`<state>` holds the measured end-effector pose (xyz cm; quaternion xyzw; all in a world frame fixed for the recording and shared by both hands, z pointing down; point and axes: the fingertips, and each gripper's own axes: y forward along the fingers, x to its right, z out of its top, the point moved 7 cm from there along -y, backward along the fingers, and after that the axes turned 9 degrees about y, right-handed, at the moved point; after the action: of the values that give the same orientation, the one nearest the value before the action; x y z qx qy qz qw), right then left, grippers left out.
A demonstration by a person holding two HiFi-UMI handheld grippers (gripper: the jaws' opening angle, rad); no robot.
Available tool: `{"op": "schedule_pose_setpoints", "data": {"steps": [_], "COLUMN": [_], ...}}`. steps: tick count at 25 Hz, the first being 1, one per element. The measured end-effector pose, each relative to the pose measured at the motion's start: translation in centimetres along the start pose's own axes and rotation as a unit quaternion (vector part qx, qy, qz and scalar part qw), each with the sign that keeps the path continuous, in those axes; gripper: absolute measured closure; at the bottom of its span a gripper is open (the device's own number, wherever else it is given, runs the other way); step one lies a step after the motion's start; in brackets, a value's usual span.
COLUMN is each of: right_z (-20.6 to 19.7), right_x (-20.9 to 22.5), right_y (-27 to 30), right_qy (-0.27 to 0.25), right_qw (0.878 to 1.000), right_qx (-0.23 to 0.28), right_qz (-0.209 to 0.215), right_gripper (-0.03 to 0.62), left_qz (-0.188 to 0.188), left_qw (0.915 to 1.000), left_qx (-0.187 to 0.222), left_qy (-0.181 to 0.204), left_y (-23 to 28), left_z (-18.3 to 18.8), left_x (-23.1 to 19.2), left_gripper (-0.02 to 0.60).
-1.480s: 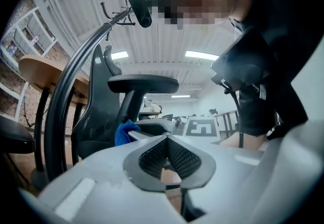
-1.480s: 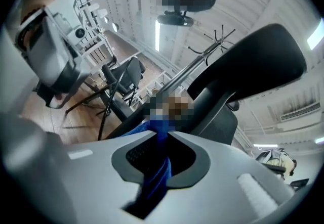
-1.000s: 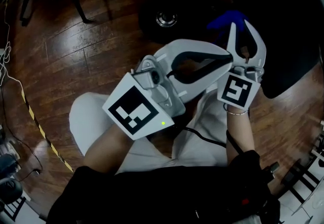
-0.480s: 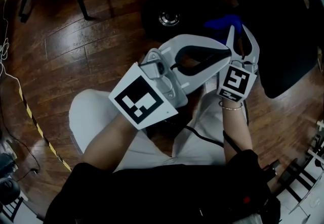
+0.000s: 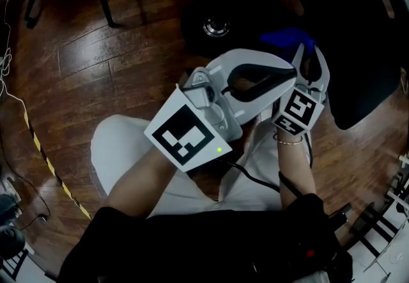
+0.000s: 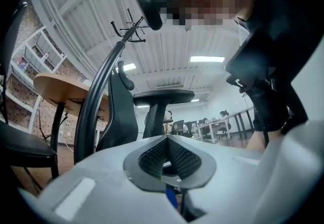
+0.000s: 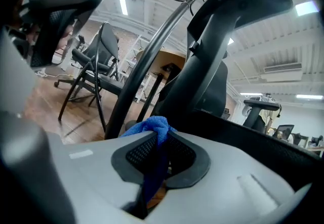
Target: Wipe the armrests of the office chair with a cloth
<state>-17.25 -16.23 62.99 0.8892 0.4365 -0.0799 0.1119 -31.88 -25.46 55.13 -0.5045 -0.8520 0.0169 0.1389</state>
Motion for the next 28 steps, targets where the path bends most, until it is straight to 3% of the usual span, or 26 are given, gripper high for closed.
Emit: {"op": "schedule_pose_setpoints", "data": {"steps": [4,8,11,14,18,23,28], "right_z": [0.2,1.6,5.1,10.6,16.8,18.0,17.7], "right_x": [-0.7,-2.6,-3.3,-1.4,1.5,1.9,1.4], "right_y": [0.2,0.1,-2.2,-5.8,-7.6,-6.7,-5.8], "right_qy": [0.006,-0.012,0.001,-0.049,-0.149,-0.172,-0.229], "right_qw": [1.000,1.000,0.997,0.990,0.960,0.949,0.940], "right_qx": [0.006,0.017,0.067,0.132,0.224,0.218,0.184], "right_qz": [-0.009,0.020,0.033,-0.004,-0.074,-0.150,-0.174], "right_gripper": [0.549,0.549,0.549,0.549,0.549,0.549,0.551], "left_qz": [-0.010,-0.008,-0.001,0.024,0.054,0.057,0.066], "left_qw": [0.9999,0.9991,0.9990,0.9994,0.9981,0.9981,0.9974], "left_qx": [-0.007,-0.013,-0.012,-0.002,-0.011,-0.004,0.030], "left_qy": [0.012,0.040,0.043,0.023,0.026,0.023,0.005], "left_y": [-0.3,-0.9,-1.2,-1.7,-2.1,-1.2,-1.3], "left_z": [-0.4,-0.3,-0.6,-0.7,-1.3,-1.1,-0.4], "left_x": [-0.3,-0.7,-1.7,-3.2,-4.7,-4.9,-5.2], "left_gripper": [0.575,0.575,0.575,0.575,0.575,0.575,0.575]}}
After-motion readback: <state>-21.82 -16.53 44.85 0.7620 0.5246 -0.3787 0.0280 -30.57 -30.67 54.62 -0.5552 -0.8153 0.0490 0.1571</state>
